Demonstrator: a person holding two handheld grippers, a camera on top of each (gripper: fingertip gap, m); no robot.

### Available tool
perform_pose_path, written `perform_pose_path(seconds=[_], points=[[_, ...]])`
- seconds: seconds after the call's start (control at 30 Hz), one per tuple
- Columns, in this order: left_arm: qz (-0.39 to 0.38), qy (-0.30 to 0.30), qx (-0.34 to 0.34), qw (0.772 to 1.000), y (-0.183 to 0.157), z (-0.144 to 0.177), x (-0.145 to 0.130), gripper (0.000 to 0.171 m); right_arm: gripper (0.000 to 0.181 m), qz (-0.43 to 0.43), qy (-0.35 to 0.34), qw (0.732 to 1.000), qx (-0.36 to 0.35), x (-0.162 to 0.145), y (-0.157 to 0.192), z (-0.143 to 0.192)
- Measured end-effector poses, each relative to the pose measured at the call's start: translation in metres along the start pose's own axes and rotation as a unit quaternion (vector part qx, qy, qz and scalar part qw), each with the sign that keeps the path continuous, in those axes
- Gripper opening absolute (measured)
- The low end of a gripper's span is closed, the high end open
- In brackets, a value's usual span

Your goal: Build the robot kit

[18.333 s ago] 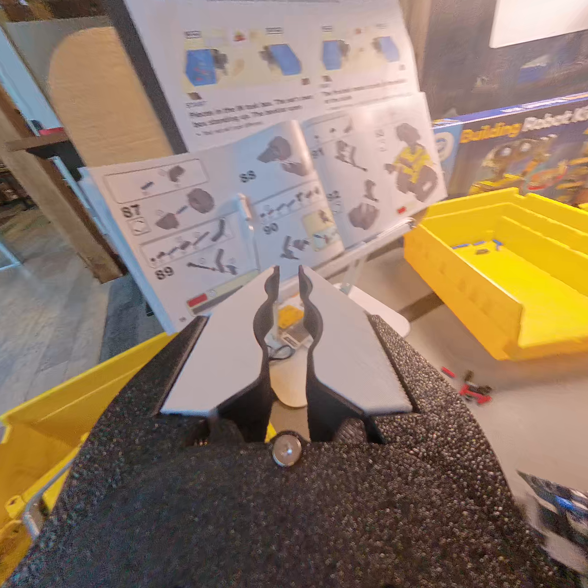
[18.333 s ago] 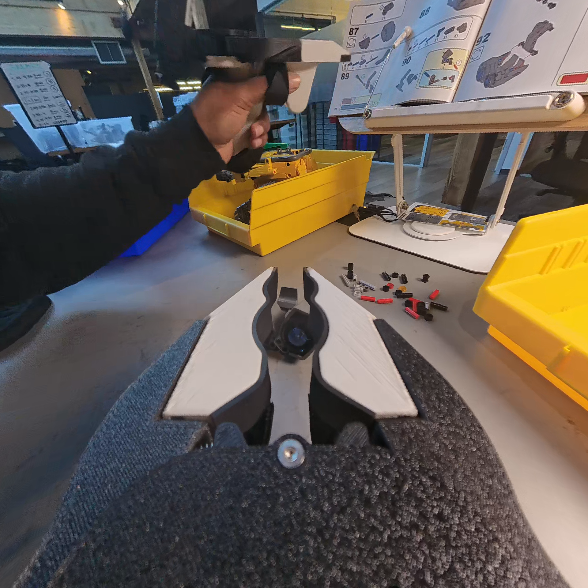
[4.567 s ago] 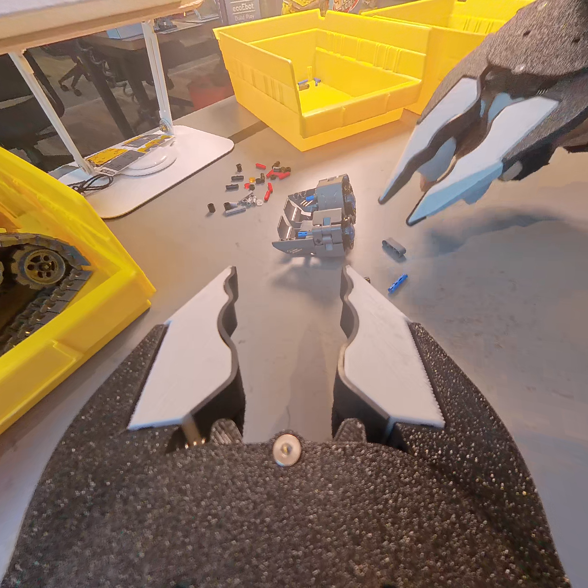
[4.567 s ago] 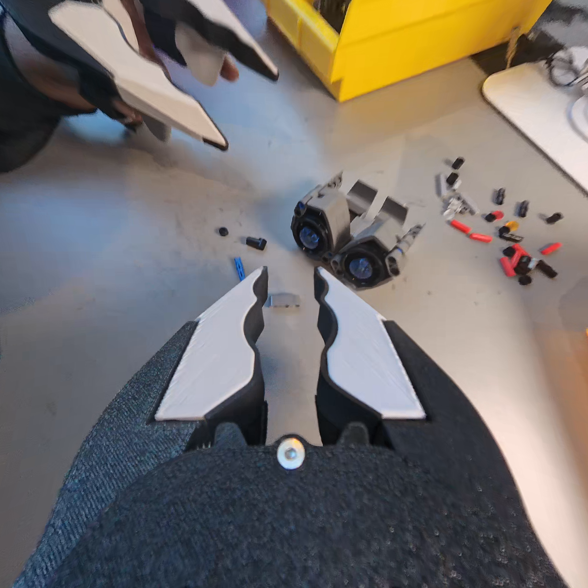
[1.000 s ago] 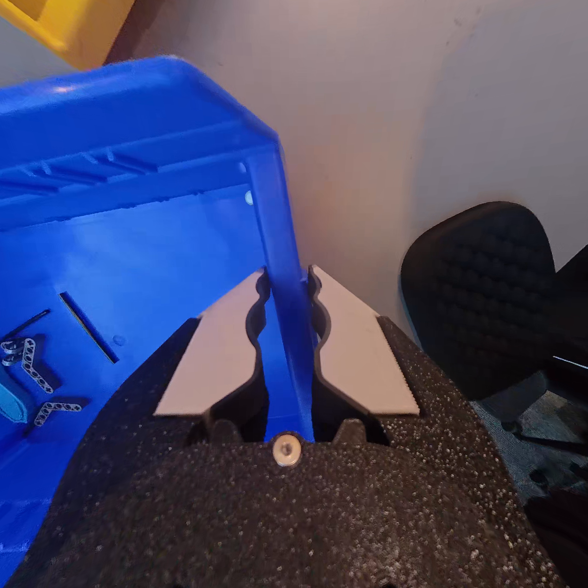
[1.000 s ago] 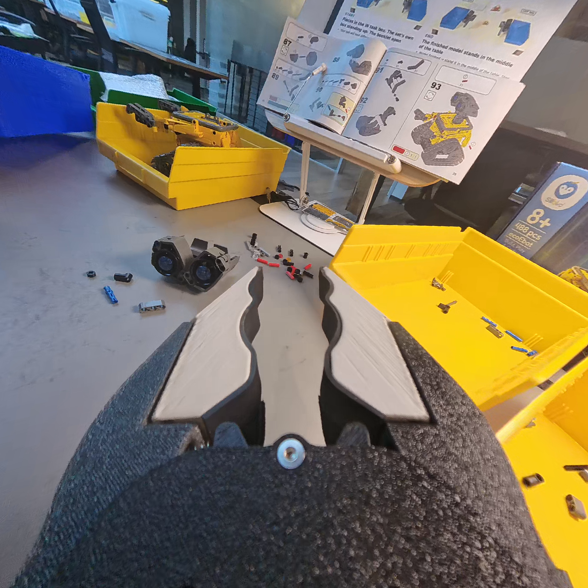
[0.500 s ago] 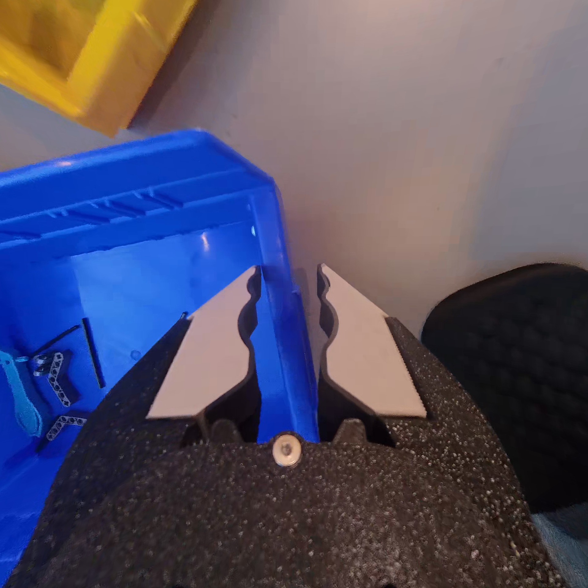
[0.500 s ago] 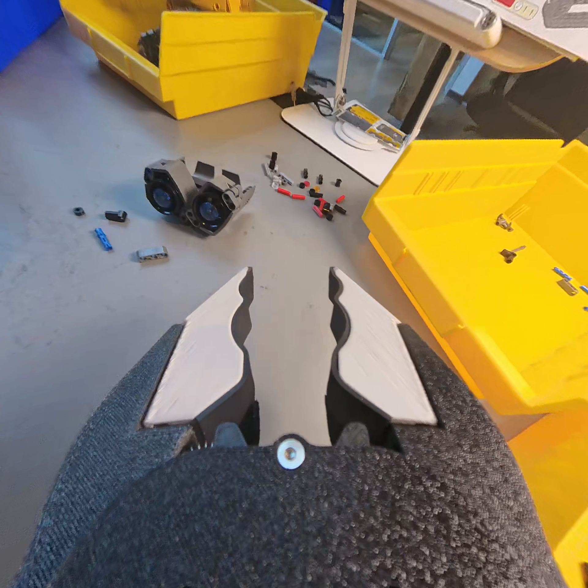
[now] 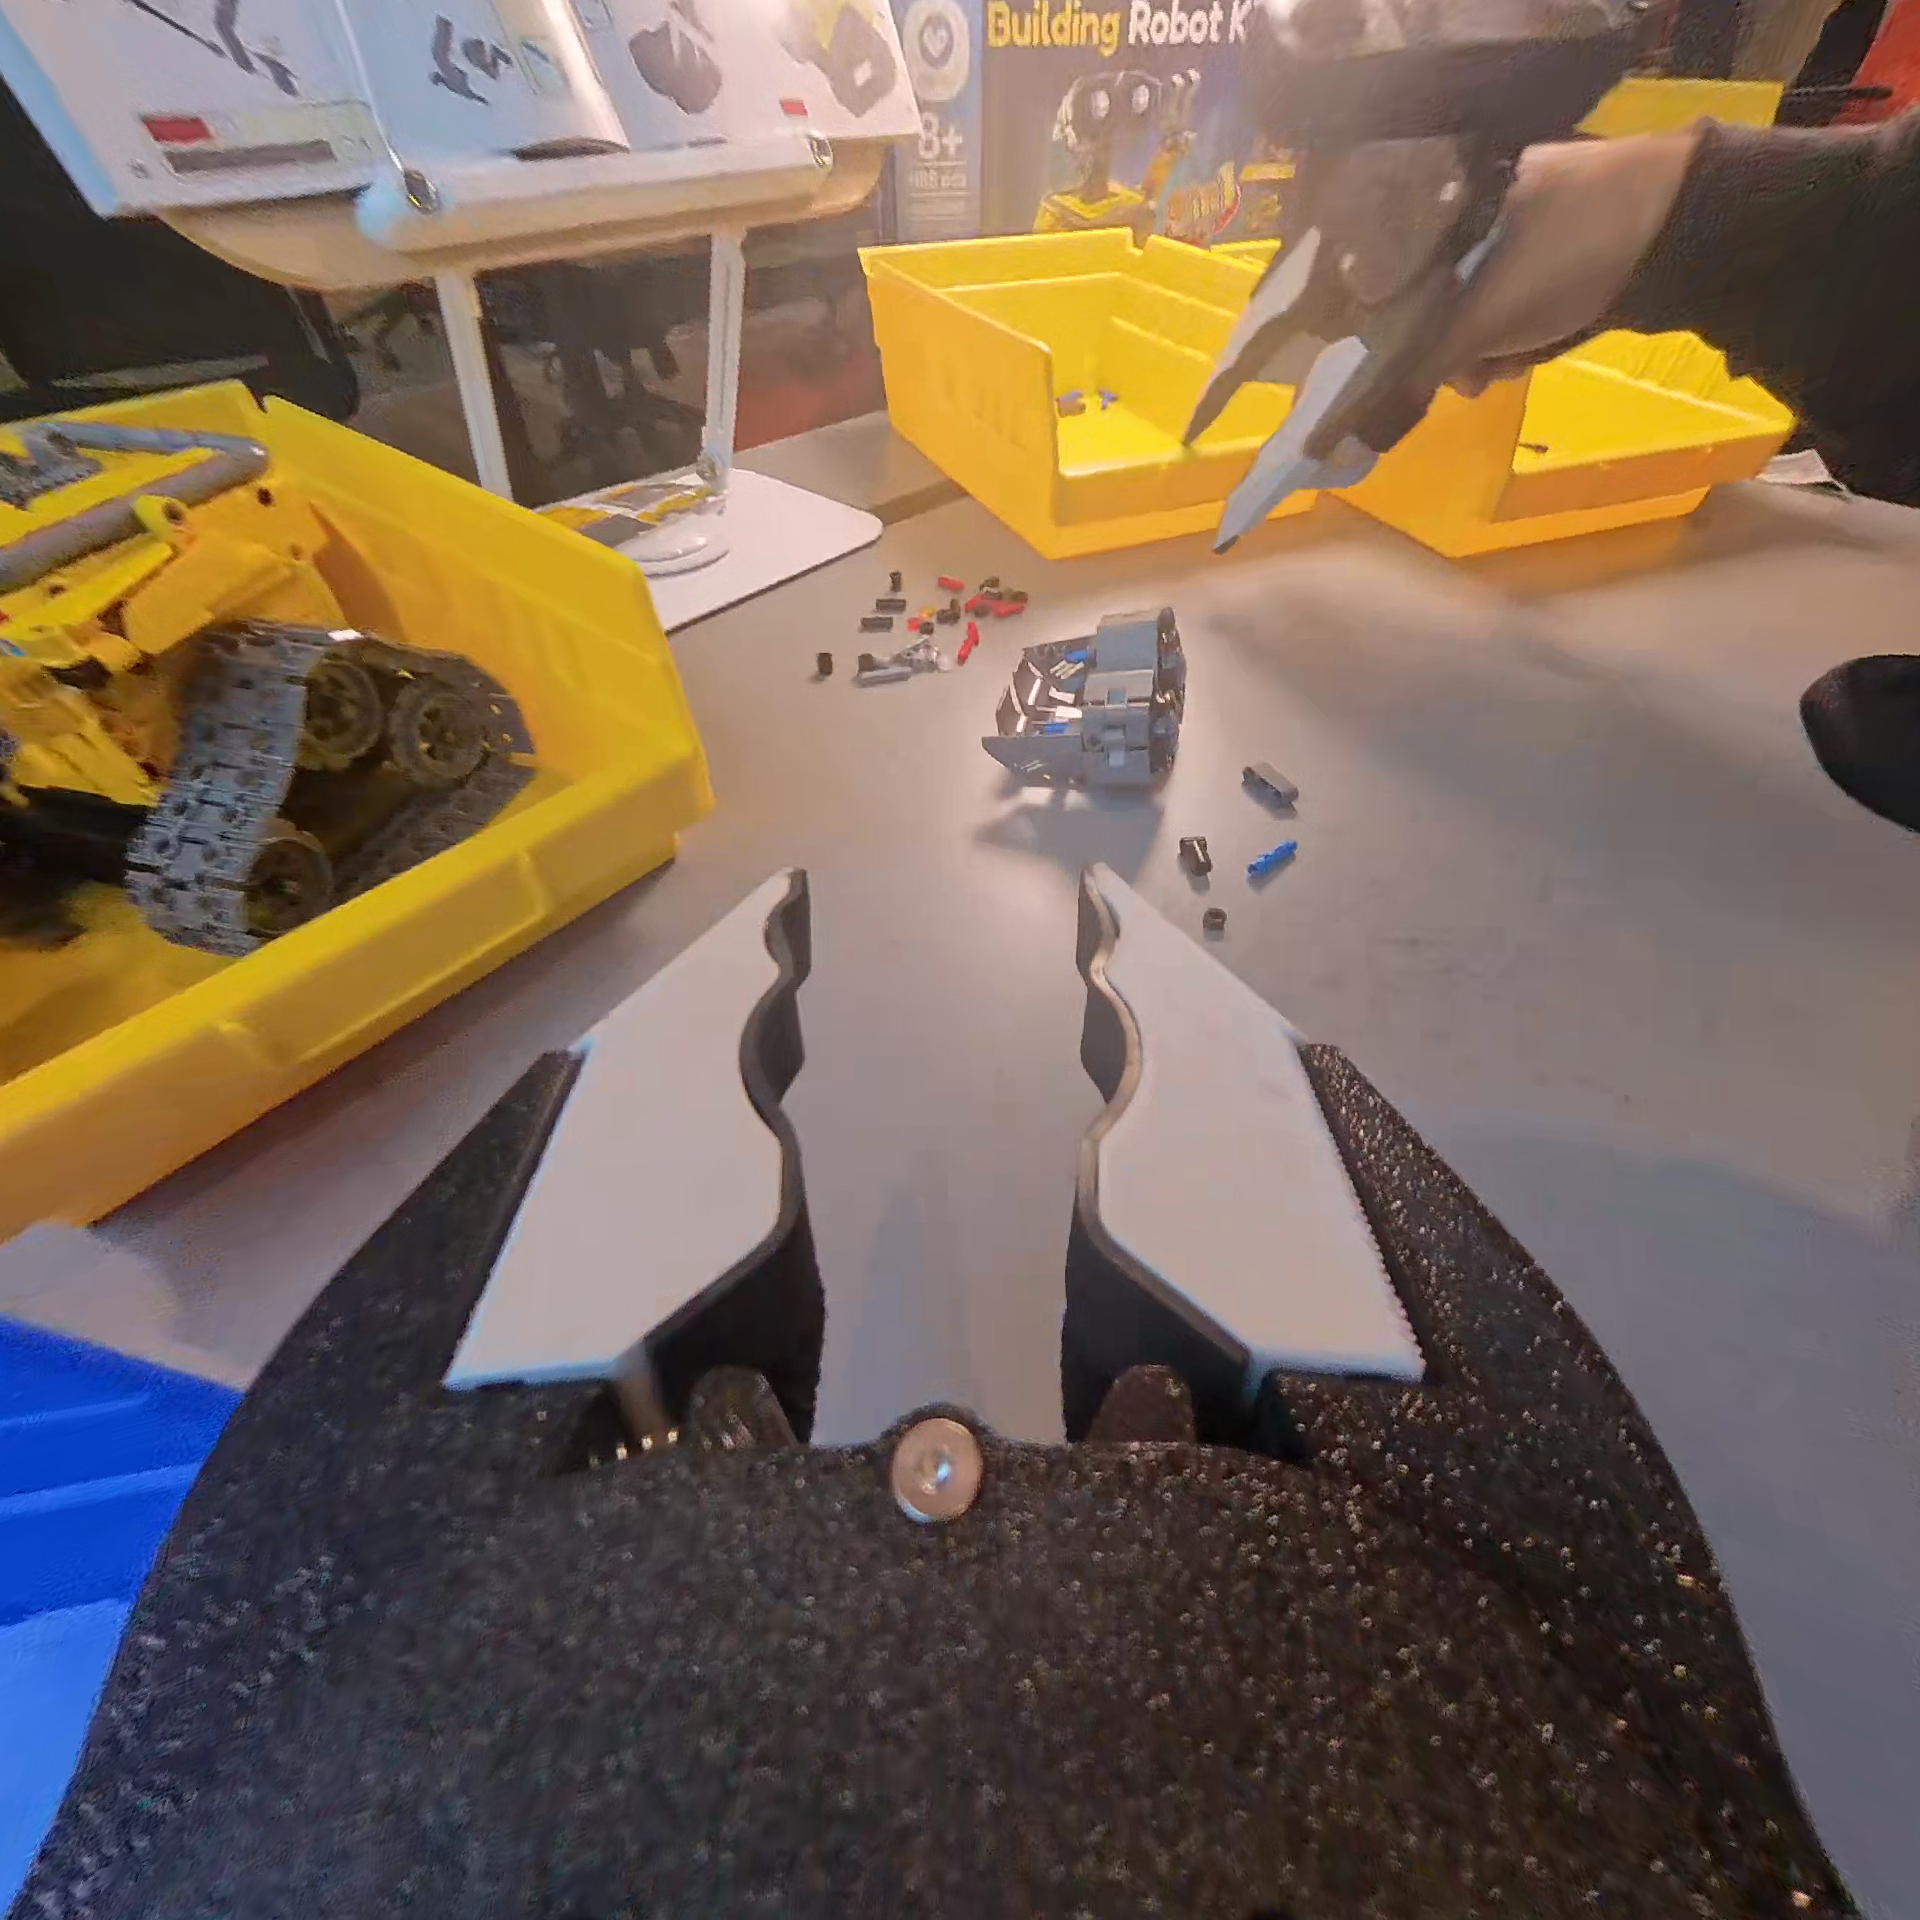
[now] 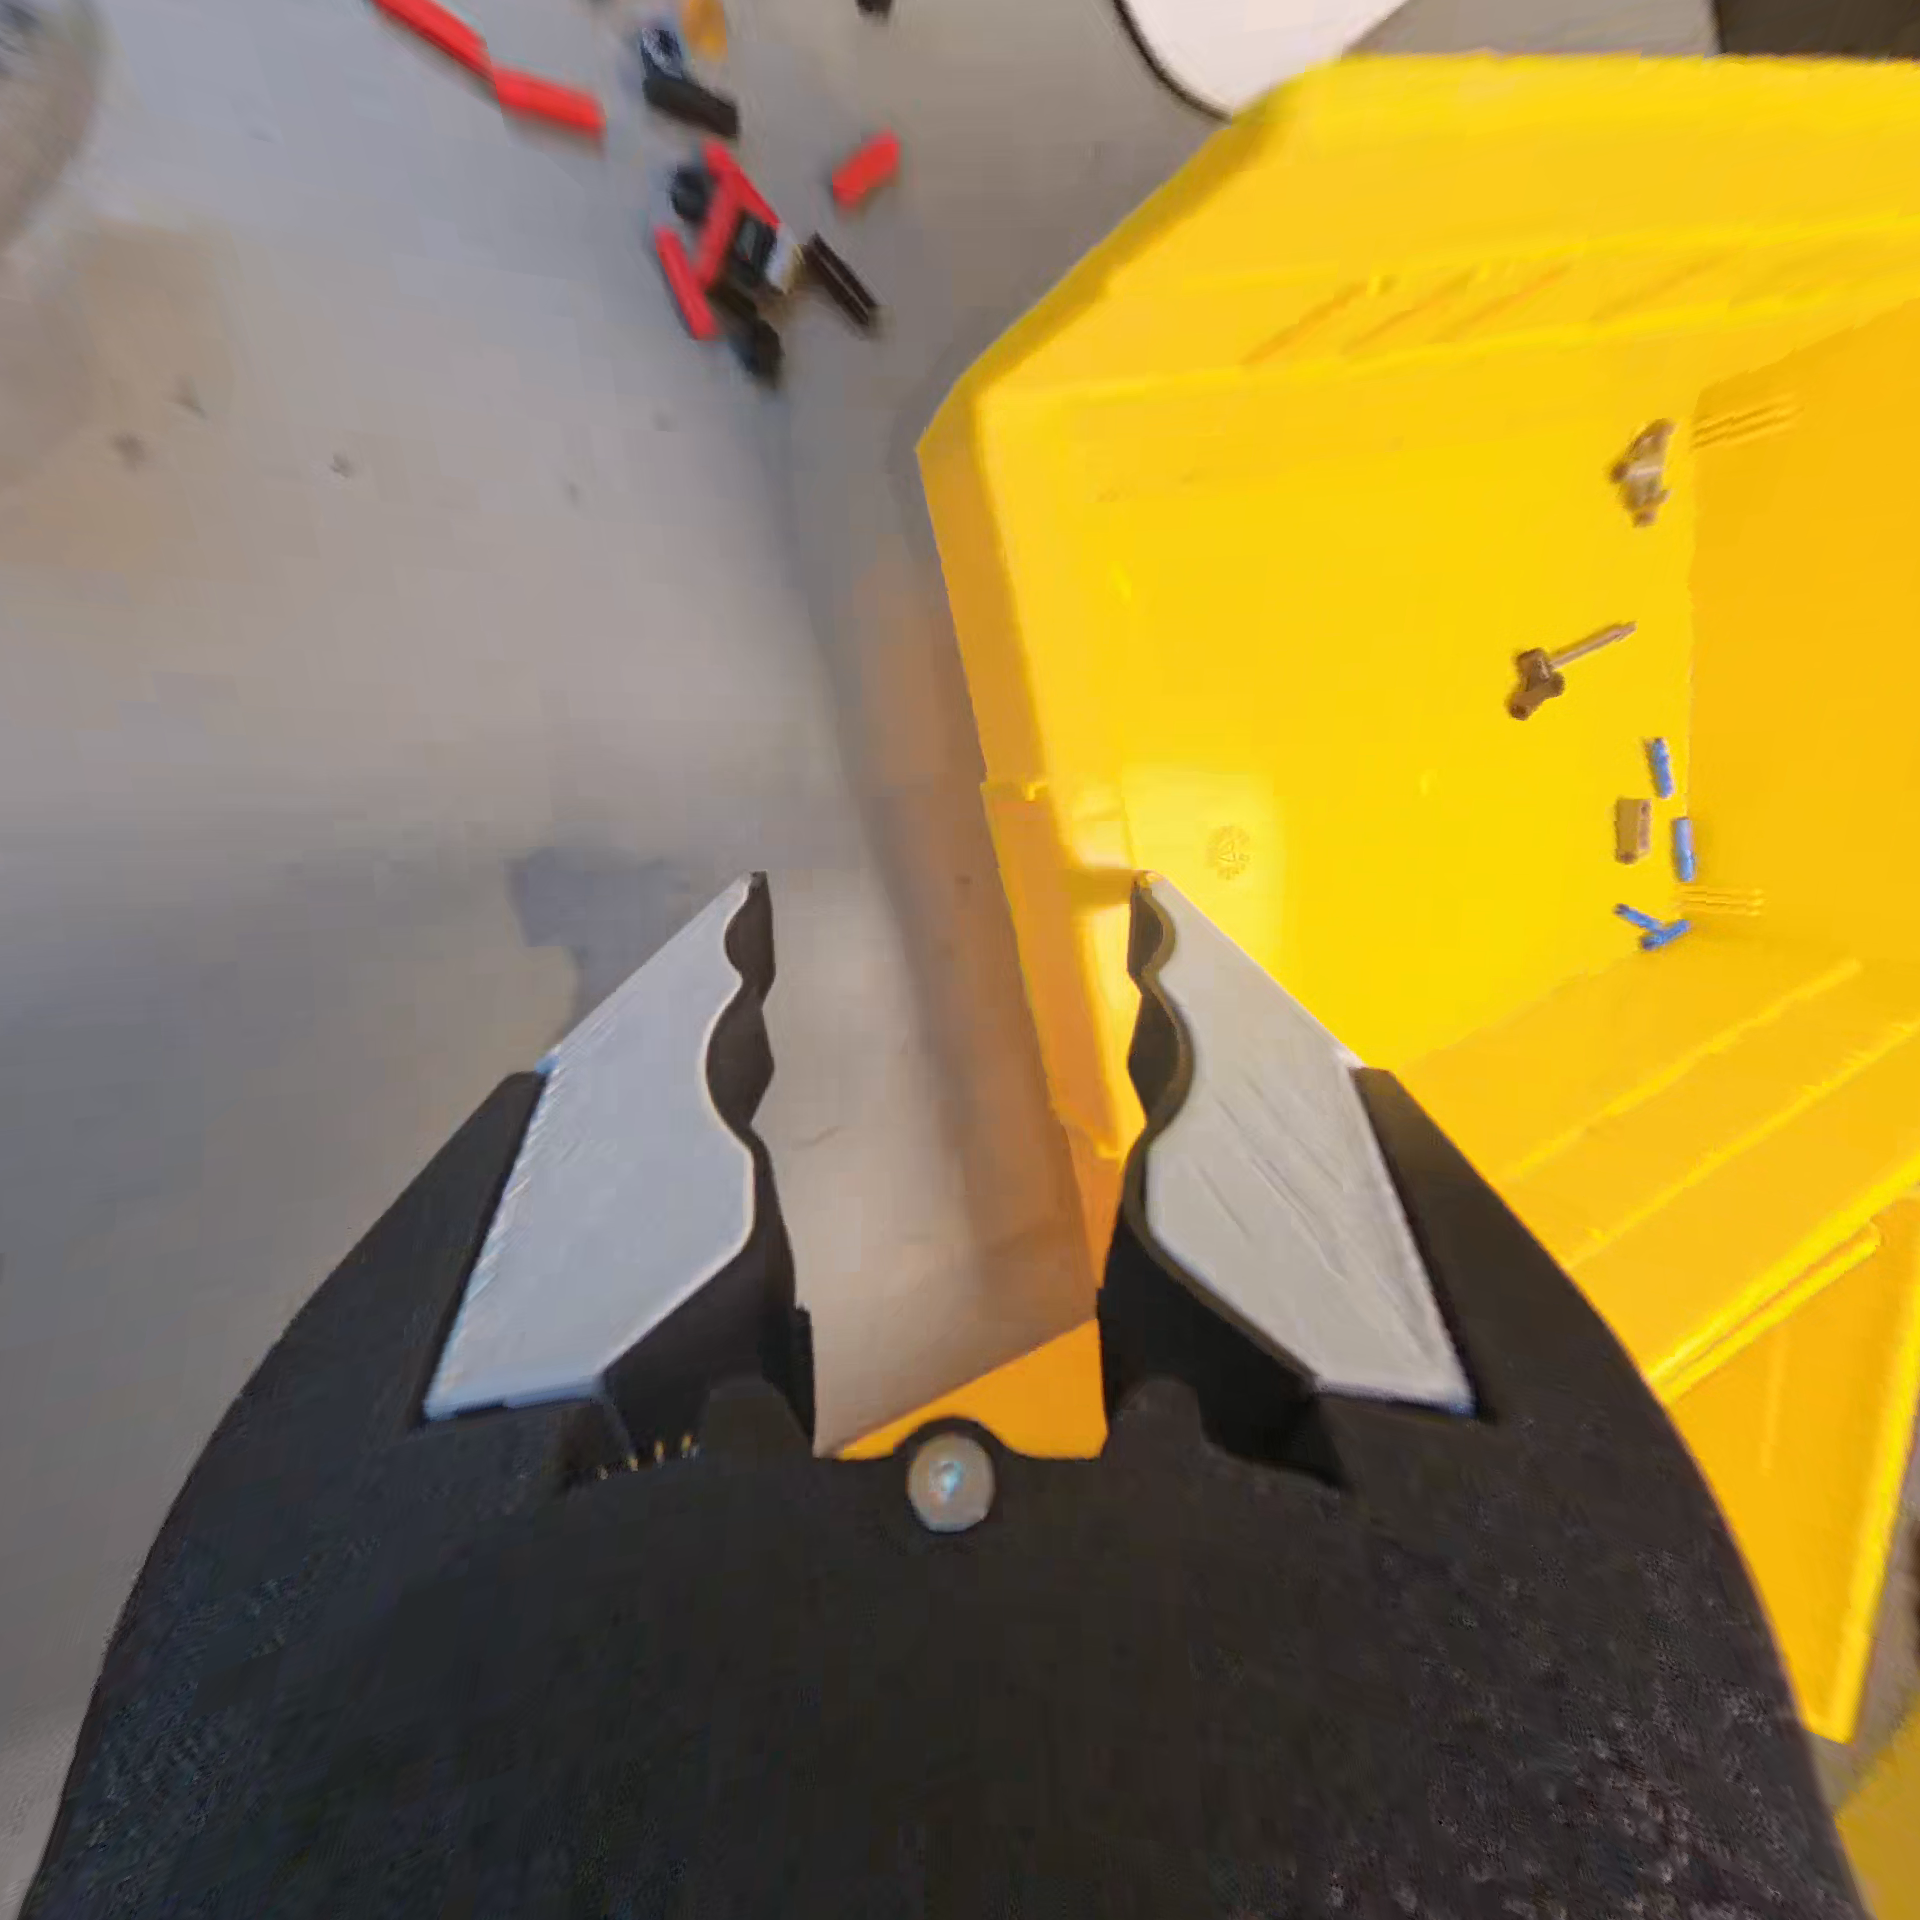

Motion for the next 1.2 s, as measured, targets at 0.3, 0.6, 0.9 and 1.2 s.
perform_pose_path(seconds=[0.3,0.6,0.9,1.2], points=[[0.018,0.005,-0.012,1.0,-0.002,0.004,-0.014,0.049,0.026,0.088,0.116,0.988,-0.044,0.009,-0.013,-0.033],[0.032,0.018,-0.028,0.999,0.0,-0.005,-0.018,0.048,0.028,0.092,0.123,0.988,-0.028,0.005,0.034,0.01],[0.015,0.019,-0.022,0.999,-0.005,-0.005,-0.019,0.047,0.031,0.054,0.093,0.993,-0.055,0.003,0.027,-0.006],[0.021,0.02,-0.024,0.999,-0.003,-0.006,-0.02,0.047,0.052,-0.108,-0.153,0.982,-0.037,-0.049,-0.025,0.133]])
Point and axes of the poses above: each gripper's, where its closed fingertips meet, z back along the fingers, x out of its top, y = z × x across the jaws, the point moved 6 cm from there along z, back along the fingers, and after that the axes turned 2 degrees about -x, right-handed, at the moved point
